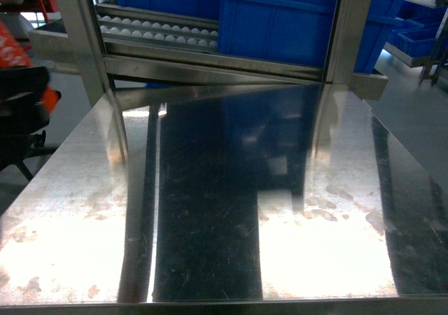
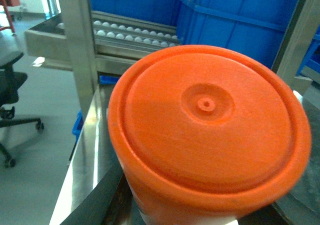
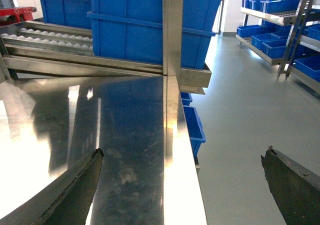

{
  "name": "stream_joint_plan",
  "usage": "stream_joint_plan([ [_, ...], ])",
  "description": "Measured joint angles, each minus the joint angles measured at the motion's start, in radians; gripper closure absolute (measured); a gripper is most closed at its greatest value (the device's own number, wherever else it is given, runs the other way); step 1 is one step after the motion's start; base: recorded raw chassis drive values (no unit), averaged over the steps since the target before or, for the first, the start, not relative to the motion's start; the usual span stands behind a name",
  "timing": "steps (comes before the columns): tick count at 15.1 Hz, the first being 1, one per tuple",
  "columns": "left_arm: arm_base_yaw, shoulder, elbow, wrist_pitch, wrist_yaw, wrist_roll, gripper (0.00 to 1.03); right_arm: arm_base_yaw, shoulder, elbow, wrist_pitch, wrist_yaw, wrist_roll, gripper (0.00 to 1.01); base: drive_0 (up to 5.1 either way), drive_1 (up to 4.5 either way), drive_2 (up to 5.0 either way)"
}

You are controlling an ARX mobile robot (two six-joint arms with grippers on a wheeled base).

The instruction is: Pick capacitor and pack into box

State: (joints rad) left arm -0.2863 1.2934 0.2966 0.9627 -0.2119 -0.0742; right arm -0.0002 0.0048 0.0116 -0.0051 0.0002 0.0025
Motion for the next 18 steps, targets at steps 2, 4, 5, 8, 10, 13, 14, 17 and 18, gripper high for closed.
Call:
stream_joint_plan([
  [2,0.007,-0.085,-0.025,0.004,-0.016,-0.016,0.58,0.0,0.0,0.0,0.0,0.0,0.0,0.03,0.0,0.0,0.0],
  [4,0.005,-0.076,-0.023,-0.009,-0.01,-0.023,0.59,0.0,0.0,0.0,-0.001,0.0,0.0,0.03,0.0,0.0,0.0],
  [5,0.005,-0.079,-0.023,-0.021,-0.021,-0.016,0.59,0.0,0.0,0.0,0.0,0.0,0.0,0.03,0.0,0.0,0.0],
  [8,0.078,-0.223,-0.118,-0.089,-0.005,0.05,0.59,0.0,0.0,0.0,0.0,0.0,0.0,0.03,0.0,0.0,0.0],
  [10,0.121,-0.321,-0.167,-0.136,0.043,0.056,0.59,0.0,0.0,0.0,0.0,0.0,0.0,0.03,0.0,0.0,0.0],
  [13,0.169,-0.454,-0.22,-0.214,0.091,0.057,0.59,0.0,0.0,0.0,0.0,0.0,0.0,0.03,0.0,0.0,0.0],
  [14,0.182,-0.451,-0.254,-0.147,0.102,0.057,0.59,0.0,0.0,0.0,0.0,0.0,0.0,0.03,0.0,0.0,0.0],
  [17,0.283,-0.583,-0.282,-0.278,0.205,0.06,0.59,0.0,0.0,0.0,0.0,0.0,0.0,0.03,0.0,0.0,0.0],
  [18,0.29,-0.651,-0.283,-0.335,0.203,0.06,0.59,0.0,0.0,0.0,0.0,0.0,0.0,0.03,0.0,0.0,0.0],
])
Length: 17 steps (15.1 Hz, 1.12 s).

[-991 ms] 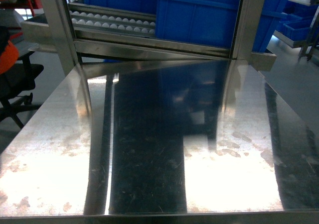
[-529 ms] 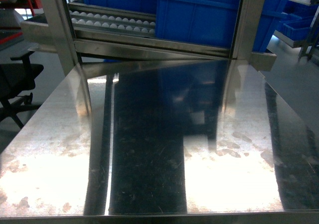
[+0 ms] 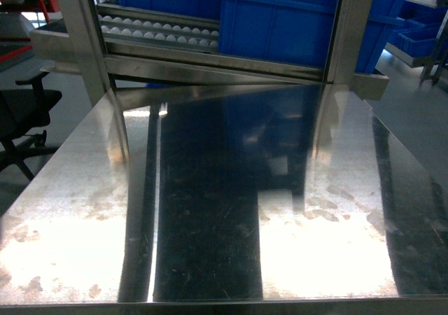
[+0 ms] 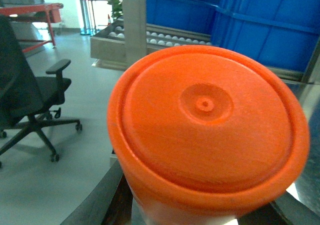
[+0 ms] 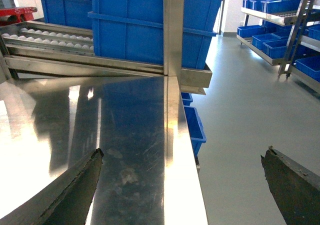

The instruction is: Pick capacitor and pack into box

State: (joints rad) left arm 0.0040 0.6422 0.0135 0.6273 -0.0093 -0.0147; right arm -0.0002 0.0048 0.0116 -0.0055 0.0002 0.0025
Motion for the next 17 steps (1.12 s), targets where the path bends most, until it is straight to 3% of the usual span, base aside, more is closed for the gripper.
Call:
stream_joint_plan([
  [7,-0.005,-0.277,0.0,-0.267,0.009,0.0,0.59,0.0,0.0,0.0,0.0,0.0,0.0,0.03,0.0,0.0,0.0],
  [12,-0.005,-0.391,0.0,-0.377,0.009,0.0,0.59,0.0,0.0,0.0,0.0,0.0,0.0,0.03,0.0,0.0,0.0],
  [17,-0.005,-0.427,0.0,-0.414,0.009,0.0,0.59,0.0,0.0,0.0,0.0,0.0,0.0,0.03,0.0,0.0,0.0],
])
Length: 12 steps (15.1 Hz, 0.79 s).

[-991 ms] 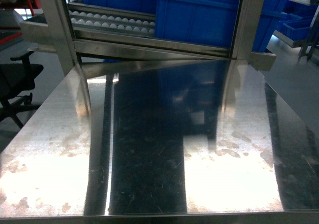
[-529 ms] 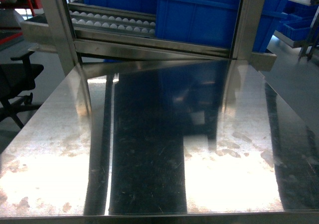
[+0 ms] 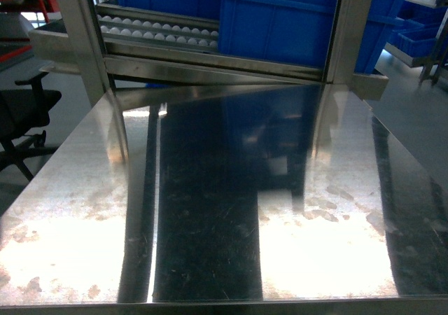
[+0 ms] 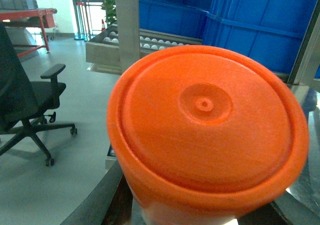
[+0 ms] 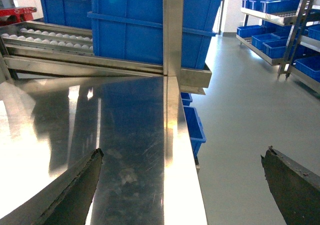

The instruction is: Pick capacitor and pack into box

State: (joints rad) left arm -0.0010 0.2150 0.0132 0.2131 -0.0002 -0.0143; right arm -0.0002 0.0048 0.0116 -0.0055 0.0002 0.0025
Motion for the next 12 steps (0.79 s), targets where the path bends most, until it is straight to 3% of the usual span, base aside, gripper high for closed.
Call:
stream_joint_plan([
  [6,0.0,-0.035,0.0,-0.034,0.0,0.0,0.59,0.0,0.0,0.0,0.0,0.0,0.0,0.03,0.0,0.0,0.0],
  [7,0.0,-0.062,0.0,-0.072,0.0,0.0,0.59,0.0,0.0,0.0,0.0,0.0,0.0,0.03,0.0,0.0,0.0],
  [8,0.0,-0.141,0.001,-0.195,0.002,0.0,0.59,0.0,0.0,0.0,0.0,0.0,0.0,0.03,0.0,0.0,0.0],
  [12,0.001,-0.204,0.001,-0.22,0.0,0.0,0.59,0.0,0.0,0.0,0.0,0.0,0.0,0.03,0.0,0.0,0.0],
])
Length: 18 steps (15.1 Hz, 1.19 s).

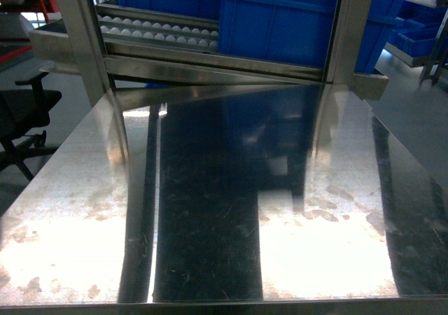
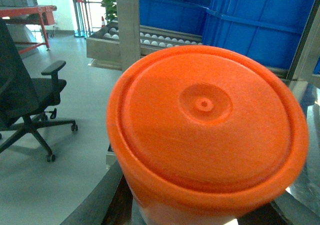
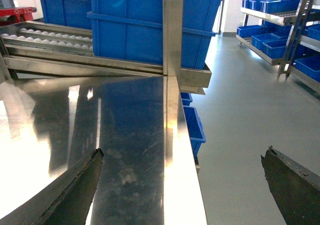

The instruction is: Pick capacitor and pack into box

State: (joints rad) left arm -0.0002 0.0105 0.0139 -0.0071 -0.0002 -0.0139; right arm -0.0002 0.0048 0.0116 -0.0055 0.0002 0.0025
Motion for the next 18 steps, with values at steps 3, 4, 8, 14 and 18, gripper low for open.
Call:
stream_joint_plan([
  [3,0.0,0.0,0.0,0.0,0.0,0.0,0.59,0.0,0.0,0.0,0.0,0.0,0.0,0.03,0.0,0.0,0.0],
  [4,0.0,0.0,0.0,0.0,0.0,0.0,0.59,0.0,0.0,0.0,0.0,0.0,0.0,0.03,0.0,0.0,0.0],
  [8,0.0,0.0,0.0,0.0,0.0,0.0,0.59,0.0,0.0,0.0,0.0,0.0,0.0,0.03,0.0,0.0,0.0],
  [14,0.0,0.0,0.0,0.001,0.0,0.0,0.59,0.0,0.0,0.0,0.001,0.0,0.0,0.03,0.0,0.0,0.0],
  [18,0.0,0.0,0.0,0.005,0.0,0.0,0.59,0.0,0.0,0.0,0.002,0.0,0.0,0.03,0.0,0.0,0.0],
])
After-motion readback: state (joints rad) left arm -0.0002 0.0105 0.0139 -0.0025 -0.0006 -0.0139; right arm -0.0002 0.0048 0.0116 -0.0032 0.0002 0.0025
